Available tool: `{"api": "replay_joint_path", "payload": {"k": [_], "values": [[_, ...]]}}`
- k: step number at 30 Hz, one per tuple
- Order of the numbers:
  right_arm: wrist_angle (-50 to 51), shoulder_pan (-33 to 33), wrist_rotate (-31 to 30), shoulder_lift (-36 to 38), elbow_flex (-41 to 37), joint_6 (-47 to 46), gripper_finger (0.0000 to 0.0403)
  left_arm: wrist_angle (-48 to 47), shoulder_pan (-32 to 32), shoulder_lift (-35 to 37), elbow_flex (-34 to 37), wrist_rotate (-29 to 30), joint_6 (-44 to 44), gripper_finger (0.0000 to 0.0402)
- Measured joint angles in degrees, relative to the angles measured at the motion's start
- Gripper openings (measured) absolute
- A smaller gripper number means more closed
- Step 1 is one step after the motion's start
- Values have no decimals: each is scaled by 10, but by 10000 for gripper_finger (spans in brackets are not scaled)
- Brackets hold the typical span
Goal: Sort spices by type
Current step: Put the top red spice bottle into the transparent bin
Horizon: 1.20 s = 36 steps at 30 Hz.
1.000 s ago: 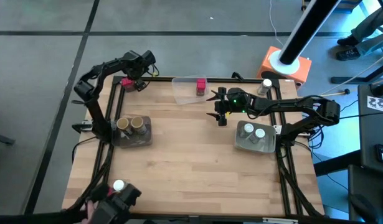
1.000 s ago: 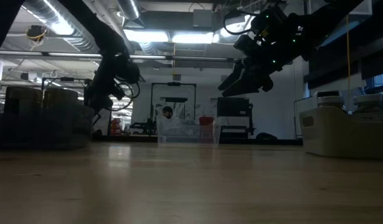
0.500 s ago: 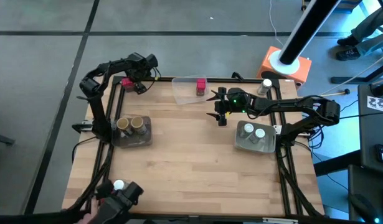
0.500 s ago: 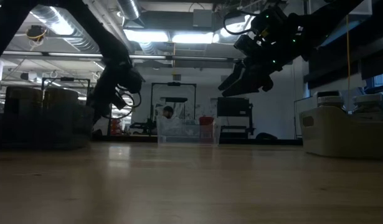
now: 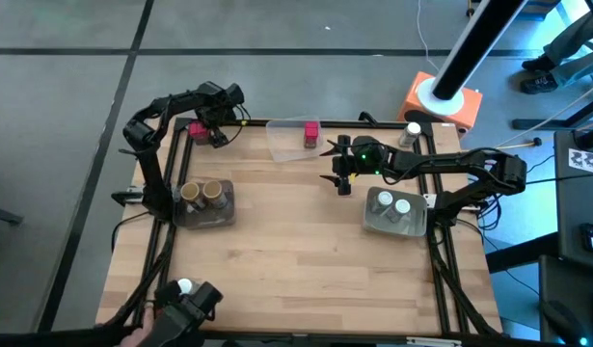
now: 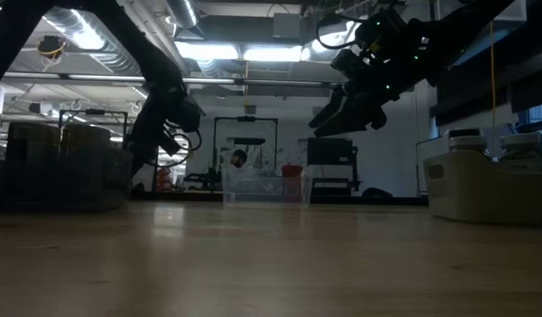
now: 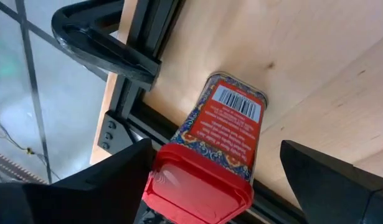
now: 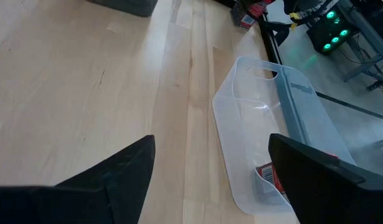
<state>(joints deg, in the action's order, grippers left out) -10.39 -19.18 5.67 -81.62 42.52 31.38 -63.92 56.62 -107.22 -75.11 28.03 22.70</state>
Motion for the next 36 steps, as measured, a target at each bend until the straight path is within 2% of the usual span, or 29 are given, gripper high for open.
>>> {"api": "replay_joint_path", "payload": {"k": [5,12,19,28,36], "values": [[0,0,0,0,0,0,314,-11,1,0,0,0,24,323],[0,0,0,0,0,0,314,-14,2,0,22,58,76,258],[0,0,0,0,0,0,314,-16,2,0,23,78,74,199],[0,0,0,0,0,0,314,-15,-15,3,23,81,71,198],[1,0,0,0,0,0,314,-66,-61,4,-36,119,46,199]]}}
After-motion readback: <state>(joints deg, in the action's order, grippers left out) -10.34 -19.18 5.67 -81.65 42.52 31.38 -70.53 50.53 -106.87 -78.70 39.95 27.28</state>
